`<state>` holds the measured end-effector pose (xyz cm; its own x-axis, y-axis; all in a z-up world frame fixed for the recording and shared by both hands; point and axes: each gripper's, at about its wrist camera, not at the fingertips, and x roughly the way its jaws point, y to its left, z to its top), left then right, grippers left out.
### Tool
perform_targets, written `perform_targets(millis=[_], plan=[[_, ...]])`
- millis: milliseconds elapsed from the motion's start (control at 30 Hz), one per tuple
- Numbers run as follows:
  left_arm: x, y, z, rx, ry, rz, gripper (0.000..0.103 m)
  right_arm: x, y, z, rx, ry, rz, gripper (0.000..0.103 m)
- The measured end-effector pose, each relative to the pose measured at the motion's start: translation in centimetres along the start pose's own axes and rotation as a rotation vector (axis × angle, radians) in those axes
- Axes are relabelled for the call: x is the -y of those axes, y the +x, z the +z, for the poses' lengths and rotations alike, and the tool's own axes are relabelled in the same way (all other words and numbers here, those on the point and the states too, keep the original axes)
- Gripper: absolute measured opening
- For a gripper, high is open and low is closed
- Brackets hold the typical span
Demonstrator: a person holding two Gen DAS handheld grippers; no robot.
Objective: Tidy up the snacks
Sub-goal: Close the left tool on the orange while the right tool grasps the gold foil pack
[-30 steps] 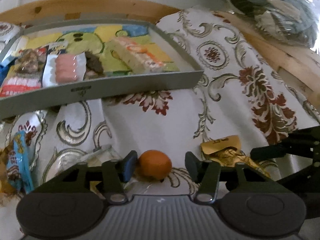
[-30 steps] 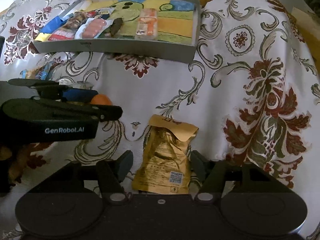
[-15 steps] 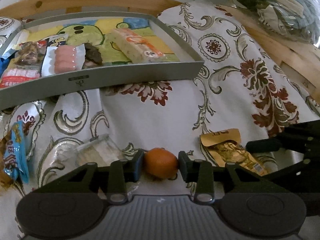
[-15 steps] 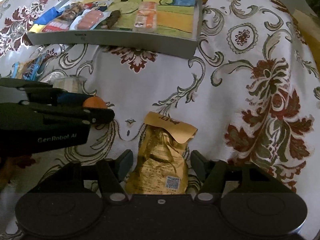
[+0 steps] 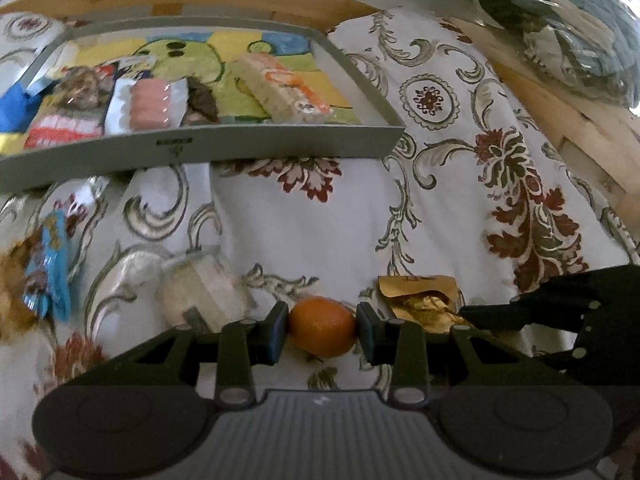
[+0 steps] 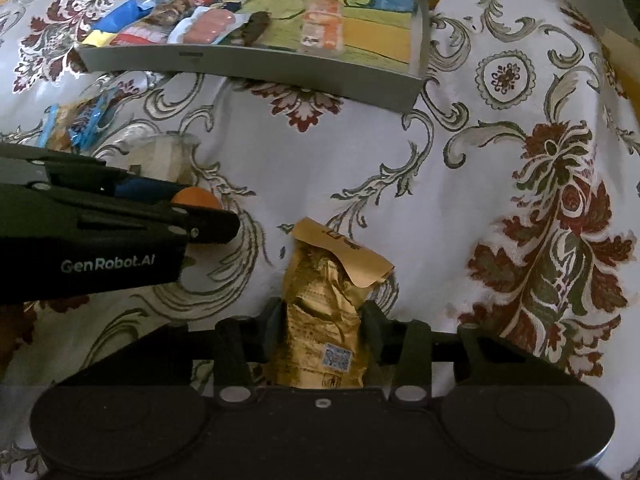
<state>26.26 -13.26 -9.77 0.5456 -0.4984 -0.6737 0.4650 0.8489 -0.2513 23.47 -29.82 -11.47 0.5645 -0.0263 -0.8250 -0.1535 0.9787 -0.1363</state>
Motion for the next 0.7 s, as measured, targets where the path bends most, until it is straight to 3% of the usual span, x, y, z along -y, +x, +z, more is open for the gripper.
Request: perform_targets(millis=[133,333,700], plan=[[0.2,-1.3,-0.4,0.005,-0.016,0.011,0.040,-1.4,-1.3,-0.6,0.025,-0.077,-0.043,0.042],[0.2,-4.5,-0.7,0.057,-0.058,0.024,0.040,-3.5,-3.9,-1.6,0.142,-0.217,-0.131,0.042],[0.1,-11.1,-1.0,0.191,-0.133,0.085,0.040,-3.9,-9.2,-1.0,0.383,-0.153,-0.109,0.042]])
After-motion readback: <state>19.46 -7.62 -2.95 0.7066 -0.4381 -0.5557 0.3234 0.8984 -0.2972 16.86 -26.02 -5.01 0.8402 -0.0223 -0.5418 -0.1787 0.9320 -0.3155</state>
